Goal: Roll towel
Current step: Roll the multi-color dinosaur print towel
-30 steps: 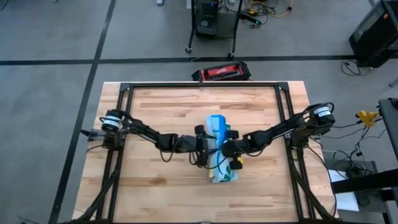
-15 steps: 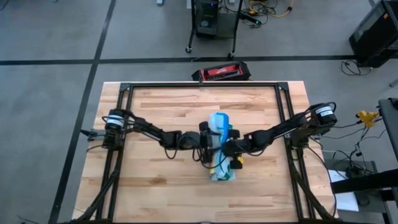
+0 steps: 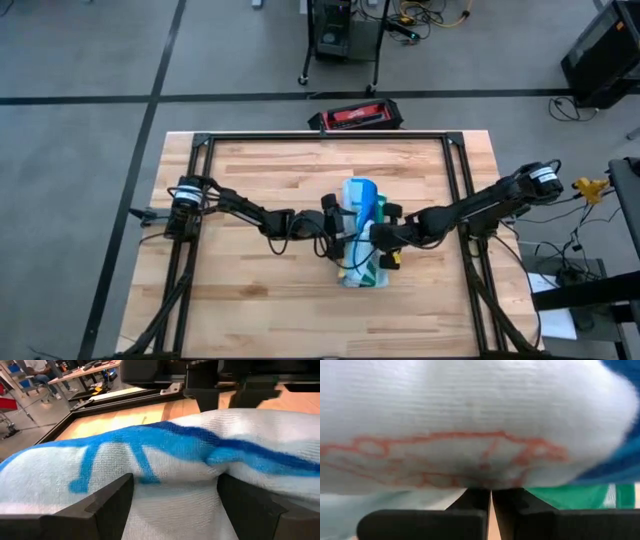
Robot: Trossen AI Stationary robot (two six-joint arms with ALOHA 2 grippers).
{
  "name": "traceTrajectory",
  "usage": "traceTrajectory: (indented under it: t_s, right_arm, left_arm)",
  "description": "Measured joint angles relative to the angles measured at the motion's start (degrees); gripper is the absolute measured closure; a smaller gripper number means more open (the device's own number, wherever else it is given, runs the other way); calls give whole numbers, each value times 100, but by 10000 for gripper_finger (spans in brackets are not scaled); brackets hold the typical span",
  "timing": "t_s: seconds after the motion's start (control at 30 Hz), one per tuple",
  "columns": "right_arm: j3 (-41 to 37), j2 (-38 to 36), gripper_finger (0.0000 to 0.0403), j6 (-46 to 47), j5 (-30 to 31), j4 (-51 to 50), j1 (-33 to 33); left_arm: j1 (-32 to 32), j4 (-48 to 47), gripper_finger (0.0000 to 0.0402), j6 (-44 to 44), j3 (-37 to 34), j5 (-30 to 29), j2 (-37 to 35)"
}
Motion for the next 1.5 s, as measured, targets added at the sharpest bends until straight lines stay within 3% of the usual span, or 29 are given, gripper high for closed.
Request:
traceTrajectory:
  t_s: [0.7, 1.03, 1.33, 1.5]
  right_arm:
    - [-184, 649, 403, 170, -254, -83, -7]
    - [-181, -274, 403, 334, 79, -769, 146]
    - [24, -1367, 403, 1313, 754, -2394, 892]
    - [173, -1767, 403, 1266, 1275, -1884, 1397]
  left_arm:
    - [17, 364, 128, -16, 47, 137, 0]
    - [66, 237, 128, 255, 1211, 260, 963]
    - [156, -250, 128, 306, 2270, 269, 1687]
    - [226, -590, 128, 280, 2512, 281, 1710]
